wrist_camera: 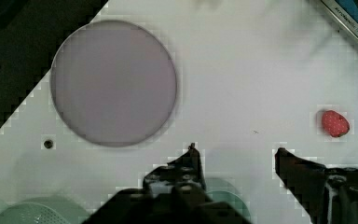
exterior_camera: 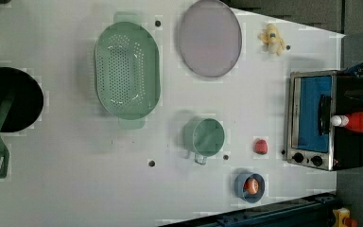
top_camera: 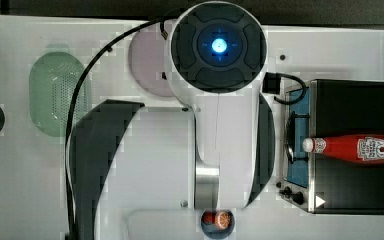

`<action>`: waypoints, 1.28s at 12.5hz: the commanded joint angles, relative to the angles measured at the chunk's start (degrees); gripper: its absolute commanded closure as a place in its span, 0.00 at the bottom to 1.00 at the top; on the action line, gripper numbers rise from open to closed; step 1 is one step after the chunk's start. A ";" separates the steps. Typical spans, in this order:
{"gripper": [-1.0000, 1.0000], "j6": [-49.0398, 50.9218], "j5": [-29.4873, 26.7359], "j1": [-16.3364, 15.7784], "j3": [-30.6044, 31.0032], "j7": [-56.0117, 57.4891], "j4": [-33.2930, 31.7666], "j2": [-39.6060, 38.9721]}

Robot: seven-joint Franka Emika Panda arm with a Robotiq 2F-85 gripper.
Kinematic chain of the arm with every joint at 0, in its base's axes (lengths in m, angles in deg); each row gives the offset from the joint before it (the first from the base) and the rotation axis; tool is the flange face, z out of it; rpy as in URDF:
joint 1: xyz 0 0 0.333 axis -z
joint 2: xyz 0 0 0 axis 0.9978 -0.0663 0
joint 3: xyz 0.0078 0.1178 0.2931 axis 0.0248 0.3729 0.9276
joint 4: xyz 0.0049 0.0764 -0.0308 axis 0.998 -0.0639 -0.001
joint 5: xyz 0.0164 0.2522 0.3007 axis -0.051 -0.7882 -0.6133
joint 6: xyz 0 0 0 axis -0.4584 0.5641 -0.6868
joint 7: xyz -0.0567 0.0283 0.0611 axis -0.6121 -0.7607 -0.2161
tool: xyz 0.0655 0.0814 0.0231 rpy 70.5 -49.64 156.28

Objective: Pick Ketchup from oven and place it on table.

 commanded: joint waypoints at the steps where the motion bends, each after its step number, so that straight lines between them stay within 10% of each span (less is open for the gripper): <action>1: 0.21 12.88 0.31 1.93 -0.80 1.44 -10.69 21.16; 3: 0.00 12.86 0.36 1.97 -0.99 1.44 -10.68 21.13; 16: 0.00 -0.29 0.45 4.17 -24.10 1.44 -10.53 10.25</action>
